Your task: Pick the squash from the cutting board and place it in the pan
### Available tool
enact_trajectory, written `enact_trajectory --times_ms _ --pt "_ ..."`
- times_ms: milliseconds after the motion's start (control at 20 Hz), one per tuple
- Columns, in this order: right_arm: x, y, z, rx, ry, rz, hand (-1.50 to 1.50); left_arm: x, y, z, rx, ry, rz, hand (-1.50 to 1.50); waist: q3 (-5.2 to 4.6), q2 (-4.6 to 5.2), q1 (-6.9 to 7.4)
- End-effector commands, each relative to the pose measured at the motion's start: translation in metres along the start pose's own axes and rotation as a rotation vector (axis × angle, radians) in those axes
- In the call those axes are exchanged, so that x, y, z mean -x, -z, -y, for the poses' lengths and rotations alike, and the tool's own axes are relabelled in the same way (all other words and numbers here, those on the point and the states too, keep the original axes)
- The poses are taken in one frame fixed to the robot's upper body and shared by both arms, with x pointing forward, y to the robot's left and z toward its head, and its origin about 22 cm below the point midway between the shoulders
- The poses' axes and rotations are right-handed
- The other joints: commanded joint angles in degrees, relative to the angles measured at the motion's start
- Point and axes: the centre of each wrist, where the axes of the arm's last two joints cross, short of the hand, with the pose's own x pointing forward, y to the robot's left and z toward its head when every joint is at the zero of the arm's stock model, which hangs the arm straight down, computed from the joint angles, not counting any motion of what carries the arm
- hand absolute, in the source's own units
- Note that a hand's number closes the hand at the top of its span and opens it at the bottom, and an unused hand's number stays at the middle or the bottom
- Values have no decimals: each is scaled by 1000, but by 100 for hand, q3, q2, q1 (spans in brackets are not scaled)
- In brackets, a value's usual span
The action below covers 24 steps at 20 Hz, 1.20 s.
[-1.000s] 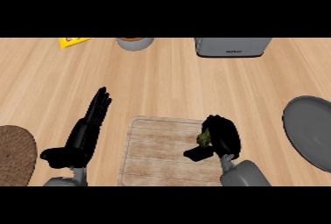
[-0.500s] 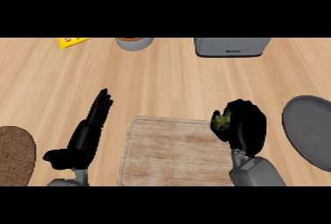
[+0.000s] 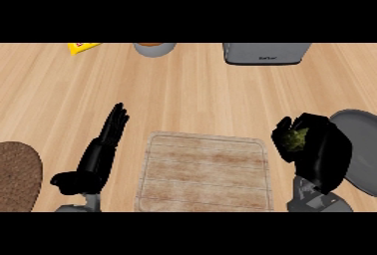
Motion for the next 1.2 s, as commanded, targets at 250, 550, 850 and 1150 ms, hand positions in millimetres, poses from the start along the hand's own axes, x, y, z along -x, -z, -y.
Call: enact_trajectory --times_ms 250,550,850,1150 --pt "96 58 3 178 57 -152 150 -13 -1 2 25 -16 1 0 10 17 53" --pt "151 86 8 321 -89 -101 150 6 4 16 8 -13 6 0 6 23 31" --pt "182 141 7 455 -4 -157 150 -10 17 9 13 0 22 0 11 30 82" --pt "226 180 23 459 -1 -147 150 -10 15 7 12 -9 -1 0 13 30 97"
